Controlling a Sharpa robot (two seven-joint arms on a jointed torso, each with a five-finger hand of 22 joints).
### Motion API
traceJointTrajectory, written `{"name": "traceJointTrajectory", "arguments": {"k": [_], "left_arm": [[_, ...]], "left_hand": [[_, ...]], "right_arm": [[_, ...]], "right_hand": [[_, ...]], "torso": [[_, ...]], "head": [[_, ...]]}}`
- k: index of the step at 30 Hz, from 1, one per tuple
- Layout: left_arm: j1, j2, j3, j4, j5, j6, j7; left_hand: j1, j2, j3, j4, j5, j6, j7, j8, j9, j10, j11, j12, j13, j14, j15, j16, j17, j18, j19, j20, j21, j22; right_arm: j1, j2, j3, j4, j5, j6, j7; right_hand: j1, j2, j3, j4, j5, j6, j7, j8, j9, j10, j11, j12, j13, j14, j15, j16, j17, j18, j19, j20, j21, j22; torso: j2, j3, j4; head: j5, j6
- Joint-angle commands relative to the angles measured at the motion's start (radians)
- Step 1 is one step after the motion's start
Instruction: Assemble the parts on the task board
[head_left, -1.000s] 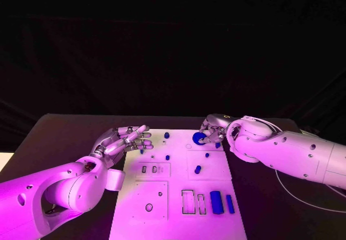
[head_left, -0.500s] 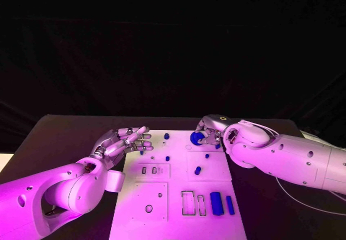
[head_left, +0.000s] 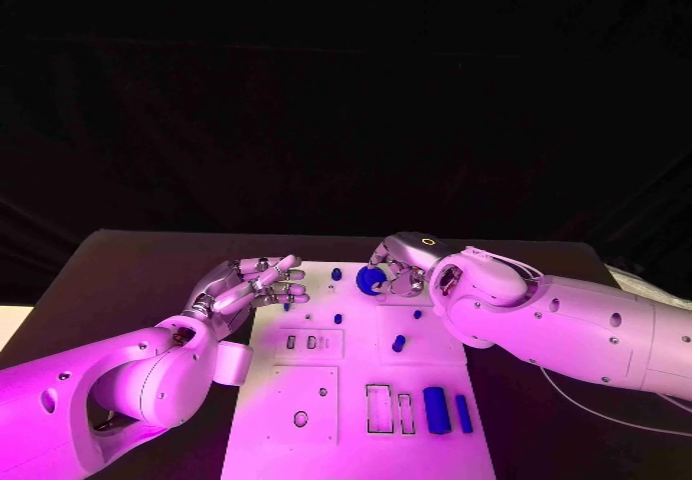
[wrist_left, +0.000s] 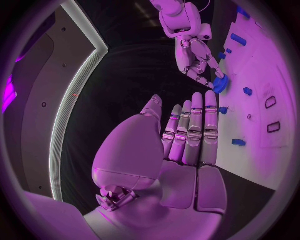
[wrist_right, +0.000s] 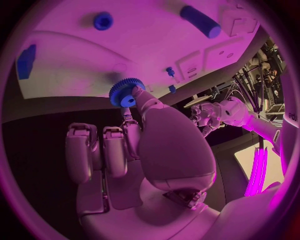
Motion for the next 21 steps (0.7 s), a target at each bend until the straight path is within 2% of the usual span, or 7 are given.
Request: {"name": "traceJointTrajectory", "arguments": {"k": [1, 4, 7, 8, 12, 21], "left_arm": [[0.000, 0.003, 0.000, 0.001, 0.003, 0.018, 0.004], [0.000, 0.004, 0.000, 0.000, 0.003, 0.019, 0.004], [0.000, 0.006, 0.000, -0.003, 0.003, 0.019, 0.005], [0.000, 0.007, 0.000, -0.004, 0.003, 0.019, 0.005], [0.000, 0.011, 0.000, -0.007, 0.003, 0.019, 0.005], [0.000, 0.012, 0.000, -0.008, 0.003, 0.020, 0.005]], "left_hand": [[0.010, 0.001, 0.002, -0.006, -0.004, 0.006, 0.003, -0.005, -0.001, 0.004, 0.002, -0.003, -0.001, 0.003, 0.004, -0.005, 0.001, 0.018, 0.003, 0.003, -0.003, -0.001], [0.010, 0.001, 0.002, -0.006, -0.004, 0.006, 0.003, -0.005, -0.001, 0.004, 0.002, -0.003, -0.001, 0.003, 0.004, -0.005, 0.001, 0.018, 0.003, 0.003, -0.003, -0.001], [0.010, 0.001, 0.002, -0.006, -0.004, 0.006, 0.003, -0.005, -0.001, 0.004, 0.002, -0.003, -0.001, 0.003, 0.004, -0.005, 0.001, 0.018, 0.003, 0.003, -0.003, -0.001], [0.010, 0.001, 0.002, -0.006, -0.004, 0.006, 0.003, -0.005, -0.001, 0.004, 0.002, -0.003, -0.001, 0.003, 0.004, -0.005, 0.001, 0.018, 0.003, 0.003, -0.003, -0.001], [0.010, 0.001, 0.002, -0.006, -0.004, 0.006, 0.003, -0.005, -0.001, 0.004, 0.002, -0.003, -0.001, 0.003, 0.004, -0.005, 0.001, 0.018, 0.003, 0.003, -0.003, -0.001], [0.010, 0.001, 0.002, -0.006, -0.004, 0.006, 0.003, -0.005, -0.001, 0.004, 0.002, -0.003, -0.001, 0.003, 0.004, -0.005, 0.001, 0.018, 0.003, 0.003, -0.003, -0.001]], "right_arm": [[0.004, 0.025, 0.001, -0.005, 0.003, -0.011, -0.024], [0.006, 0.058, 0.001, -0.024, 0.007, -0.004, -0.030], [0.006, 0.092, 0.000, -0.046, 0.012, 0.003, -0.033], [0.004, 0.102, 0.000, -0.052, 0.012, 0.005, -0.034], [0.000, 0.133, -0.002, -0.073, 0.002, 0.014, -0.038], [-0.003, 0.175, -0.004, -0.109, -0.010, 0.029, -0.058]], "right_hand": [[-0.010, 0.000, 0.035, 0.025, 0.003, 0.058, -0.029, 0.002, 0.031, -0.002, 0.003, -0.004, 0.024, 0.076, -0.005, 0.000, 0.124, -0.011, 0.006, -0.003, 0.003, 0.078], [-0.010, 0.000, 0.035, 0.025, 0.003, 0.058, -0.029, 0.002, 0.031, -0.002, 0.003, -0.004, 0.024, 0.076, -0.005, 0.000, 0.124, -0.011, 0.006, -0.003, 0.003, 0.078], [-0.014, 0.000, 0.038, 0.026, 0.003, 0.056, -0.028, 0.000, 0.031, -0.004, 0.004, -0.008, 0.021, 0.075, -0.004, -0.001, 0.122, -0.011, 0.005, -0.003, 0.003, 0.077], [-0.014, 0.000, 0.038, 0.026, 0.003, 0.056, -0.028, -0.001, 0.031, -0.005, 0.004, -0.008, 0.021, 0.075, -0.004, -0.001, 0.122, -0.011, 0.005, -0.003, 0.003, 0.077], [-0.016, -0.001, 0.041, 0.026, 0.003, 0.054, -0.027, -0.003, 0.030, -0.007, 0.005, -0.012, 0.018, 0.075, -0.004, -0.001, 0.121, -0.011, 0.006, -0.002, 0.003, 0.078], [-0.026, -0.007, 0.047, 0.025, 0.003, 0.045, -0.022, -0.012, 0.028, -0.018, 0.009, -0.034, 0.002, 0.074, -0.001, -0.003, 0.118, -0.011, 0.004, 0.000, 0.003, 0.076]], "torso": [[0.001, -0.0011, 0.0049], [0.001, -0.0047, 0.0101], [0.003, -0.0070, 0.0122], [0.003, -0.0056, 0.0120], [0.003, -0.0063, 0.0121], [0.002, -0.0052, 0.0105]], "head": [[0.001, -0.003], [-0.003, -0.003], [-0.004, -0.004], [-0.003, -0.005], [-0.002, -0.009], [0.003, -0.013]]}}
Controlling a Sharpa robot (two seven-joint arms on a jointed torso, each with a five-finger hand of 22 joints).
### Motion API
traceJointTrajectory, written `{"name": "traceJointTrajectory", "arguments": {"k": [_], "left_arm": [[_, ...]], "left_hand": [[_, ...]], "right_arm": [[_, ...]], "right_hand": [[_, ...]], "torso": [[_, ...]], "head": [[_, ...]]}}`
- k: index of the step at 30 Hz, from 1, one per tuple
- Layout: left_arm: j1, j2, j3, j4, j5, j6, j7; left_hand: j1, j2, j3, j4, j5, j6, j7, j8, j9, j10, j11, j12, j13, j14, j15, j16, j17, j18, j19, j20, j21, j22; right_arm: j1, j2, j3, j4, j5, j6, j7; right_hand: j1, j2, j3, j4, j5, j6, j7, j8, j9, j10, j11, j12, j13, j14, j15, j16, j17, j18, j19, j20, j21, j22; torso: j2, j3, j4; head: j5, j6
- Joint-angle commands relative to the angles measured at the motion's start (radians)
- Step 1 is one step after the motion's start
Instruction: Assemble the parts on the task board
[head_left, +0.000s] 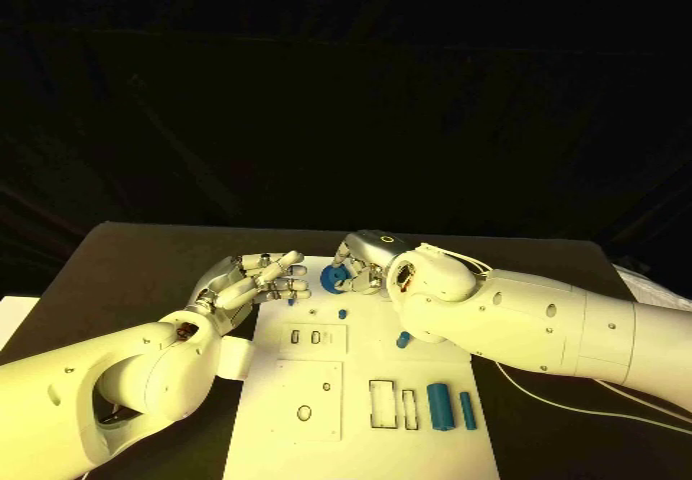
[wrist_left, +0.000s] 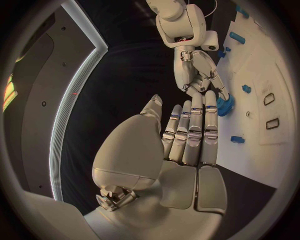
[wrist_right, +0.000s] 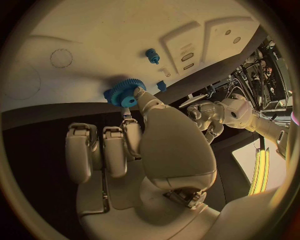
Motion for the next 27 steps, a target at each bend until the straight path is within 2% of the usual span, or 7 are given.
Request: {"name": "traceJointTrajectory", "arguments": {"k": [1, 12, 21, 23, 27], "left_arm": [[0.000, 0.003, 0.000, 0.001, 0.002, 0.020, 0.006], [0.000, 0.002, 0.000, 0.000, 0.002, 0.019, 0.006], [0.000, 0.001, 0.000, 0.000, 0.002, 0.019, 0.005], [0.000, 0.002, 0.000, 0.000, 0.002, 0.019, 0.005], [0.000, 0.001, 0.000, 0.000, 0.002, 0.019, 0.005]], "left_hand": [[0.010, 0.001, 0.002, -0.006, -0.004, 0.006, 0.003, -0.005, -0.001, 0.004, 0.002, -0.004, -0.001, 0.003, 0.004, -0.005, 0.001, 0.018, 0.003, 0.003, -0.003, -0.001], [0.010, 0.001, 0.002, -0.006, -0.004, 0.006, 0.003, -0.005, -0.001, 0.004, 0.002, -0.004, -0.001, 0.003, 0.004, -0.005, 0.001, 0.018, 0.003, 0.003, -0.003, -0.001], [0.010, 0.001, 0.002, -0.006, -0.004, 0.006, 0.003, -0.005, -0.001, 0.004, 0.002, -0.004, -0.001, 0.003, 0.004, -0.005, 0.001, 0.018, 0.003, 0.003, -0.003, -0.001], [0.010, 0.001, 0.002, -0.006, -0.004, 0.006, 0.003, -0.005, -0.001, 0.004, 0.002, -0.004, -0.001, 0.003, 0.004, -0.005, 0.001, 0.018, 0.003, 0.003, -0.003, -0.001], [0.010, 0.001, 0.002, -0.006, -0.004, 0.006, 0.003, -0.005, -0.001, 0.004, 0.002, -0.004, -0.001, 0.003, 0.004, -0.005, 0.001, 0.018, 0.003, 0.003, -0.003, -0.001]], "right_arm": [[-0.001, 0.010, -0.001, -0.009, -0.018, 0.025, -0.024], [-0.005, 0.023, -0.005, -0.013, -0.020, 0.067, -0.025], [-0.007, 0.019, -0.005, -0.013, -0.026, 0.065, -0.031], [-0.007, 0.019, -0.005, -0.014, -0.027, 0.058, -0.031], [-0.007, 0.020, -0.005, -0.016, -0.025, 0.046, -0.028]], "right_hand": [[-0.011, 0.004, 0.033, 0.024, 0.007, 0.044, -0.021, -0.001, 0.028, -0.010, 0.001, -0.007, -0.003, 0.074, -0.001, -0.004, 0.117, -0.011, 0.004, 0.000, 0.002, 0.076], [-0.039, -0.023, 0.026, 0.027, 0.017, 0.033, -0.013, -0.014, 0.023, -0.018, 0.008, -0.022, -0.011, 0.074, 0.006, -0.004, 0.117, -0.011, 0.002, 0.006, 0.001, 0.075], [-0.055, -0.037, 0.018, 0.031, 0.022, 0.027, -0.010, -0.020, 0.020, -0.028, 0.011, -0.041, -0.025, 0.073, 0.009, -0.006, 0.114, -0.010, 0.000, 0.009, 0.000, 0.073], [-0.065, -0.045, 0.013, 0.035, 0.017, -0.002, -0.001, -0.033, 0.011, -0.048, 0.018, -0.077, -0.053, 0.072, 0.013, -0.009, 0.110, -0.009, -0.003, 0.012, -0.002, 0.069], [-0.084, -0.066, -0.011, 0.044, 0.006, -0.084, 0.016, -0.036, -0.012, -0.073, 0.034, -0.123, -0.087, 0.071, 0.027, -0.010, 0.108, -0.008, -0.008, 0.024, -0.005, 0.063]], "torso": [[-0.001, 0.0008, -0.0009], [-0.001, 0.0012, -0.0022], [0.000, 0.0020, -0.0025], [-0.001, 0.0018, -0.0022], [-0.001, 0.0016, -0.0022]], "head": [[0.002, -0.002], [0.005, -0.005], [0.004, -0.007], [0.003, -0.006], [0.002, -0.006]]}}
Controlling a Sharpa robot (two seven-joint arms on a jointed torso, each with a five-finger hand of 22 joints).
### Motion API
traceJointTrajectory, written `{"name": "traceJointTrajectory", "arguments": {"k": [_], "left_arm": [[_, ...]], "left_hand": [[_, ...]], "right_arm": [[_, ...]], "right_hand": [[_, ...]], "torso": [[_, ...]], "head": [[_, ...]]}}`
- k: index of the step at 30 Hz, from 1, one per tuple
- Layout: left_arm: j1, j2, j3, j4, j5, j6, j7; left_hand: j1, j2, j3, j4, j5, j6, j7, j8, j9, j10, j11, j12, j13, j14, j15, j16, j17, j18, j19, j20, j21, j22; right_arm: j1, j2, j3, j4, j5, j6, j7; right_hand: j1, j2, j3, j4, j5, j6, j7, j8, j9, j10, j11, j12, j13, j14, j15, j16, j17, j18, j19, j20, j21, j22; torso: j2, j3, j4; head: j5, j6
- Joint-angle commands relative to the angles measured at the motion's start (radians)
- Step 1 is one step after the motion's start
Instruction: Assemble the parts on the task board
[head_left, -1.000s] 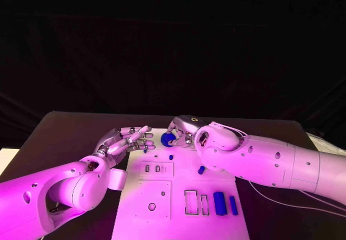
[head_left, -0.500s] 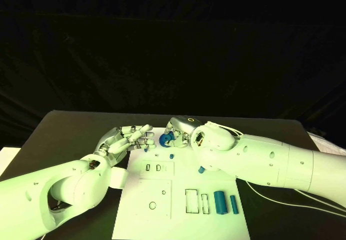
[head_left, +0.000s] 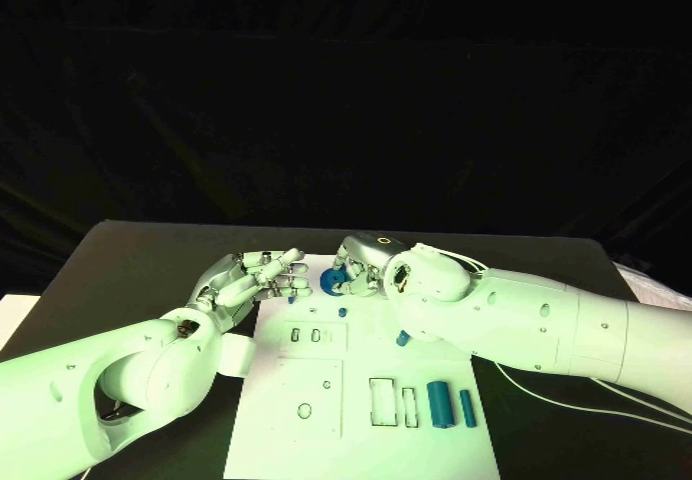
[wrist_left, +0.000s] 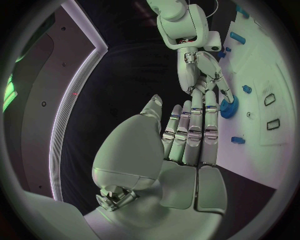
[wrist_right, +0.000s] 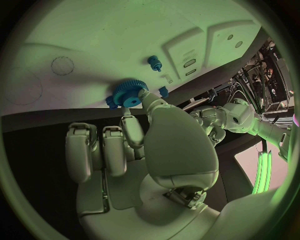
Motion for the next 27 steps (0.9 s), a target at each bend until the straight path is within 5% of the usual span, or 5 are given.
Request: {"name": "traceJointTrajectory", "arguments": {"k": [1, 12, 17, 22, 27], "left_arm": [[0.000, 0.001, 0.001, 0.001, 0.002, 0.019, 0.005], [0.000, 0.000, 0.001, 0.001, 0.002, 0.018, 0.005], [0.000, 0.001, 0.000, 0.001, 0.002, 0.019, 0.005], [0.000, -0.002, 0.000, 0.001, 0.002, 0.019, 0.005], [0.000, -0.008, 0.000, 0.003, 0.002, 0.019, 0.007]], "left_hand": [[0.010, 0.001, 0.002, -0.006, -0.004, 0.006, 0.003, -0.005, -0.001, 0.004, 0.002, -0.004, -0.001, 0.003, 0.004, -0.005, 0.001, 0.018, 0.003, 0.003, -0.003, -0.001], [0.010, 0.001, 0.002, -0.006, -0.004, 0.006, 0.003, -0.005, -0.001, 0.004, 0.002, -0.004, -0.001, 0.003, 0.004, -0.005, 0.001, 0.018, 0.003, 0.003, -0.003, -0.001], [0.010, 0.001, 0.002, -0.006, -0.004, 0.006, 0.003, -0.005, -0.001, 0.004, 0.002, -0.004, -0.001, 0.003, 0.004, -0.005, 0.001, 0.018, 0.003, 0.003, -0.003, -0.001], [0.011, 0.001, 0.002, -0.007, -0.005, 0.006, 0.003, -0.006, -0.001, 0.005, 0.002, -0.004, -0.001, 0.003, 0.004, -0.005, 0.002, 0.018, 0.003, 0.003, -0.003, -0.001], [0.013, 0.003, 0.002, -0.010, -0.005, 0.007, 0.003, -0.007, -0.001, 0.006, 0.002, -0.006, -0.001, 0.004, 0.004, -0.008, 0.005, 0.018, 0.004, 0.003, -0.003, -0.002]], "right_arm": [[-0.002, 0.002, -0.002, -0.001, -0.011, 0.006, -0.004], [-0.002, 0.000, -0.002, -0.001, 0.004, 0.010, 0.002], [-0.003, -0.019, -0.002, 0.016, 0.012, -0.043, 0.015], [-0.004, -0.091, 0.001, 0.076, 0.066, -0.138, 0.081], [0.001, -0.214, 0.005, 0.151, 0.196, -0.124, 0.208]], "right_hand": [[-0.016, -0.017, -0.024, 0.008, -0.010, -0.054, 0.009, -0.007, -0.024, -0.014, 0.010, -0.025, -0.019, 0.074, 0.014, -0.004, 0.108, -0.008, -0.001, 0.011, -0.006, 0.062], [-0.042, -0.016, -0.103, 0.063, -0.002, -0.065, 0.013, 0.002, -0.030, -0.015, 0.015, -0.034, -0.024, 0.074, 0.020, -0.005, 0.108, -0.007, -0.002, 0.022, -0.007, 0.062], [-0.038, -0.002, -0.118, 0.078, 0.023, -0.052, 0.010, 0.005, -0.029, -0.004, 0.012, -0.017, -0.009, 0.075, 0.019, -0.004, 0.110, -0.008, 0.001, 0.020, -0.005, 0.066], [-0.010, 0.011, -0.121, 0.072, 0.067, -0.040, 0.006, 0.005, -0.028, 0.024, 0.009, 0.037, 0.037, 0.078, 0.015, 0.003, 0.123, -0.011, 0.012, 0.017, 0.001, 0.081], [0.020, 0.009, -0.123, 0.053, 0.064, -0.035, 0.006, 0.004, -0.029, 0.035, 0.008, 0.061, 0.059, 0.079, 0.014, 0.006, 0.129, -0.012, 0.013, 0.016, 0.002, 0.083]], "torso": [[0.000, -0.0002, 0.0003], [0.000, -0.0004, 0.0003], [0.000, 0.0002, 0.0015], [-0.002, 0.0007, -0.0018], [-0.006, 0.0004, -0.0119]], "head": [[-0.001, 0.001], [-0.002, 0.001], [-0.003, 0.001], [-0.003, 0.001], [-0.003, 0.005]]}}
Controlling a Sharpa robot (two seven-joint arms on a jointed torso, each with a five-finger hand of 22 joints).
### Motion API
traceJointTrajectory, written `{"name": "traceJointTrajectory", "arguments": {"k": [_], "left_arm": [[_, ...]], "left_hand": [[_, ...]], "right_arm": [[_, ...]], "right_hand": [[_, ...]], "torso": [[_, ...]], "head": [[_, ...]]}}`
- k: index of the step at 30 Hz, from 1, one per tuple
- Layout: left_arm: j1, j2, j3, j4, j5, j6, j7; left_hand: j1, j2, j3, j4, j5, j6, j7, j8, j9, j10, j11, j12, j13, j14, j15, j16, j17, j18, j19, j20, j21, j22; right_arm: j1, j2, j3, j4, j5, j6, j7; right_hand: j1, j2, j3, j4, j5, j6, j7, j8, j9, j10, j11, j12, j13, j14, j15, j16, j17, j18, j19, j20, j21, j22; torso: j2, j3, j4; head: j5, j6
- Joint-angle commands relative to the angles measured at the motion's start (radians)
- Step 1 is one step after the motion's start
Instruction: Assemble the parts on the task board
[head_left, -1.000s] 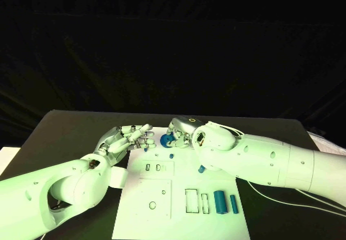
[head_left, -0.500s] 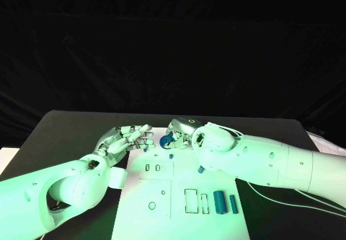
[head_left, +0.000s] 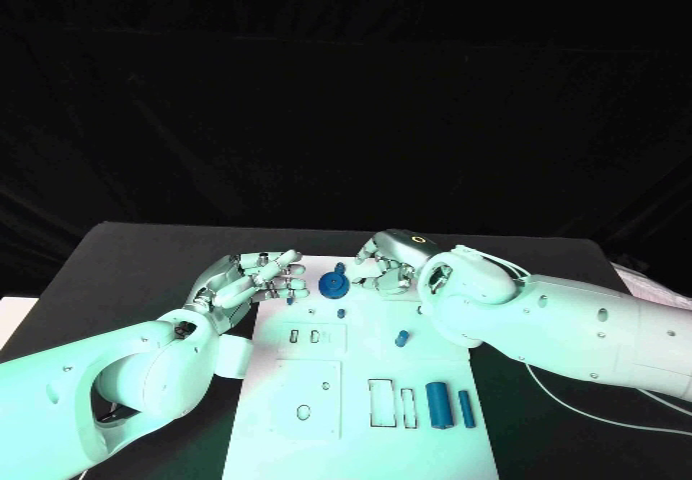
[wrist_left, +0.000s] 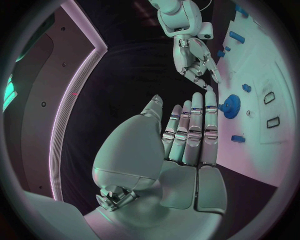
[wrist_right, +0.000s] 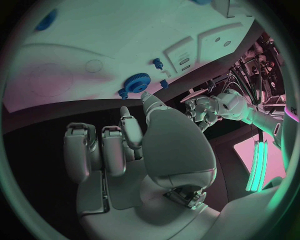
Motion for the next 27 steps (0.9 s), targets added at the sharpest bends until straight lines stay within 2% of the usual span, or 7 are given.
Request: {"name": "traceJointTrajectory", "arguments": {"k": [1, 7, 12, 19, 23, 25, 27], "left_arm": [[0.000, -0.001, 0.000, 0.003, 0.002, 0.019, 0.009], [-0.001, 0.000, -0.001, 0.000, 0.002, 0.030, 0.012], [-0.004, 0.004, -0.002, -0.007, 0.002, 0.038, 0.013], [-0.006, 0.007, -0.003, -0.011, 0.002, 0.039, 0.012], [-0.008, 0.008, -0.003, -0.013, 0.002, 0.038, 0.011], [-0.008, 0.008, -0.003, -0.015, 0.002, 0.039, 0.010], [-0.009, 0.008, -0.004, -0.016, 0.002, 0.040, 0.009]], "left_hand": [[0.008, -0.002, -0.002, -0.006, -0.005, 0.007, 0.003, -0.003, -0.001, 0.006, 0.002, -0.006, -0.001, 0.004, 0.004, -0.003, 0.001, 0.018, 0.004, 0.003, -0.003, -0.001], [0.009, 0.002, -0.002, -0.009, -0.005, 0.017, -0.002, -0.002, 0.000, 0.020, -0.002, -0.005, 0.001, 0.007, 0.002, -0.007, 0.007, 0.019, 0.005, 0.002, -0.003, -0.001], [0.008, 0.005, -0.004, -0.011, -0.005, 0.029, -0.006, -0.001, 0.001, 0.037, -0.007, -0.003, 0.004, 0.011, -0.001, -0.011, 0.013, 0.020, 0.007, 0.001, -0.003, -0.002], [0.008, 0.007, -0.005, -0.012, -0.005, 0.034, -0.008, -0.003, 0.001, 0.047, -0.009, -0.004, 0.005, 0.020, -0.004, -0.011, 0.020, 0.020, 0.012, -0.002, -0.001, -0.001], [0.008, 0.007, -0.006, -0.013, -0.005, 0.034, -0.007, -0.004, 0.000, 0.047, -0.009, -0.005, 0.005, 0.022, -0.004, -0.011, 0.021, 0.020, 0.014, -0.002, 0.000, -0.001], [0.008, 0.006, -0.006, -0.013, -0.005, 0.033, -0.007, -0.005, 0.000, 0.047, -0.009, -0.006, 0.004, 0.022, -0.004, -0.011, 0.022, 0.020, 0.014, -0.002, 0.000, -0.001], [0.008, 0.006, -0.007, -0.013, -0.005, 0.033, -0.006, -0.005, 0.000, 0.046, -0.009, -0.006, 0.004, 0.022, -0.004, -0.011, 0.022, 0.020, 0.015, -0.002, 0.000, -0.001]], "right_arm": [[0.004, -0.067, 0.002, 0.039, 0.156, -0.024, 0.163], [0.005, -0.197, 0.002, 0.055, 0.302, -0.023, 0.339], [-0.003, -0.262, -0.002, 0.028, 0.371, -0.021, 0.410], [-0.032, -0.285, -0.007, -0.033, 0.337, -0.009, 0.430], [-0.048, -0.278, -0.008, -0.059, 0.324, -0.003, 0.429], [-0.055, -0.272, -0.008, -0.076, 0.322, 0.001, 0.426], [-0.061, -0.265, -0.008, -0.091, 0.324, 0.005, 0.423]], "right_hand": [[0.029, -0.001, 0.000, -0.017, 0.000, 0.009, 0.000, 0.001, 0.000, 0.011, 0.001, 0.016, 0.013, 0.076, 0.001, 0.007, 0.131, -0.012, 0.008, 0.000, 0.006, 0.084], [0.077, 0.005, 0.009, -0.056, 0.001, 0.021, 0.001, 0.001, 0.000, 0.014, 0.000, 0.028, 0.026, 0.078, 0.000, 0.014, 0.145, -0.015, 0.017, 0.000, 0.011, 0.097], [0.083, -0.002, 0.004, -0.065, -0.003, 0.015, 0.002, -0.003, -0.003, 0.009, 0.002, 0.020, 0.021, 0.079, 0.002, 0.015, 0.148, -0.016, 0.019, 0.000, 0.012, 0.100], [0.087, -0.009, -0.001, -0.072, -0.006, 0.013, 0.003, -0.004, -0.004, 0.005, 0.003, 0.014, 0.017, 0.079, 0.003, 0.016, 0.148, -0.016, 0.019, 0.001, 0.012, 0.101], [0.088, -0.011, -0.005, -0.076, -0.012, 0.009, 0.004, -0.005, -0.005, 0.000, 0.004, 0.007, 0.012, 0.078, 0.003, 0.015, 0.147, -0.016, 0.018, 0.002, 0.012, 0.099], [0.088, -0.011, -0.007, -0.077, -0.019, 0.005, 0.004, -0.006, -0.006, -0.002, 0.004, 0.004, 0.010, 0.078, 0.004, 0.014, 0.145, -0.015, 0.016, 0.002, 0.011, 0.098], [0.087, -0.011, -0.008, -0.077, -0.022, 0.003, 0.005, -0.006, -0.006, -0.003, 0.005, 0.002, 0.010, 0.078, 0.004, 0.014, 0.146, -0.015, 0.016, 0.002, 0.011, 0.098]], "torso": [[-0.005, 0.0002, -0.0111], [-0.013, 0.0043, -0.0248], [-0.018, 0.0103, -0.0340], [-0.018, 0.0178, -0.0399], [-0.017, 0.0189, -0.0396], [-0.017, 0.0213, -0.0404], [-0.016, 0.0203, -0.0395]], "head": [[-0.002, 0.003], [-0.002, 0.006], [-0.007, 0.006], [-0.008, 0.006], [-0.008, 0.004], [-0.008, 0.005], [-0.008, 0.004]]}}
